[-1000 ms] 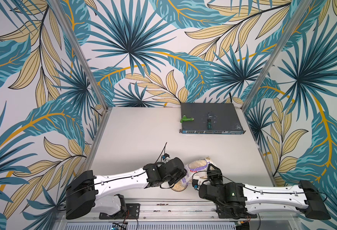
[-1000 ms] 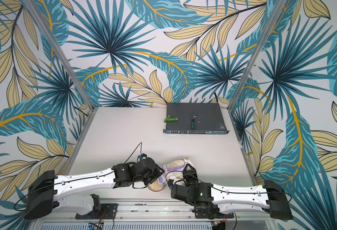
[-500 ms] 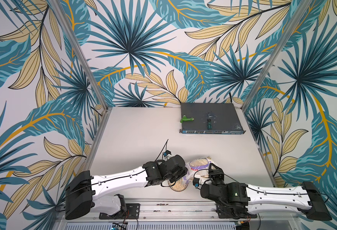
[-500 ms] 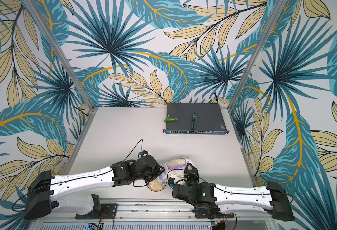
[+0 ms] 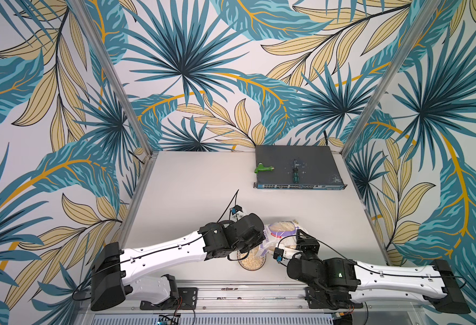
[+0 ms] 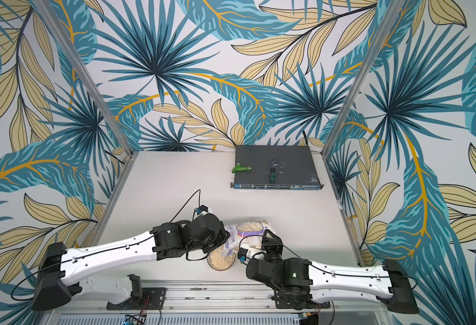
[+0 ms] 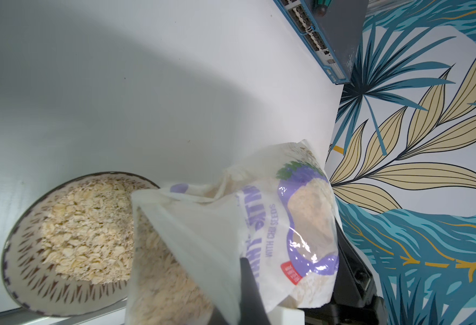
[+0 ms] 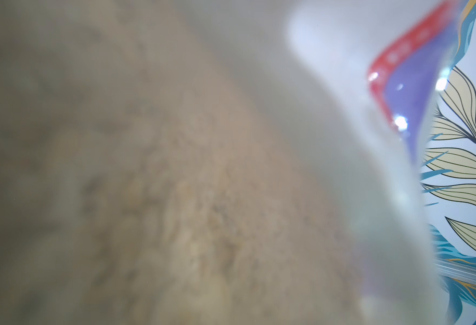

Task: Pour the oats into the breakfast bowl
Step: Pour the oats into the bowl.

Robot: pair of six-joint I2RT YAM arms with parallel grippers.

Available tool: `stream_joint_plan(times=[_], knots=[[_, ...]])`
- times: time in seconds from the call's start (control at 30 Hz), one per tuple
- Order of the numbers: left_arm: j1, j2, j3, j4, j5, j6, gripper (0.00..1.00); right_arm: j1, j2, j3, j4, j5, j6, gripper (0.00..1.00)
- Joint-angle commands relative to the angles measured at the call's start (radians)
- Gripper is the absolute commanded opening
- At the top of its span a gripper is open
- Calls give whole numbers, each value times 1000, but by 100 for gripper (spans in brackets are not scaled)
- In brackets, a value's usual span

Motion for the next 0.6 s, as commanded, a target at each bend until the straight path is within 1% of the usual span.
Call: stream_joint_plan(times=[0.0, 0.1, 0.17, 0.33, 0.43, 0.57], knots=[[7, -19, 54, -39, -54, 31, 0, 3, -24, 9, 78, 28, 39, 0], [17, -15, 76, -46, -38, 43, 0, 4, -29, 15, 89, 20, 57, 0], [28, -7, 121, -80, -34, 63, 0, 4, -36, 27, 103, 12, 79, 0], [57, 54, 329, -257, -31, 169, 0, 2, -74, 23, 175, -8, 105, 0], [72, 85, 415, -292, -9, 217, 0, -3, -88, 27, 193, 1, 117, 0], [104, 127, 514, -326, 31, 266, 0, -11, -112, 22, 263, 4, 134, 0]])
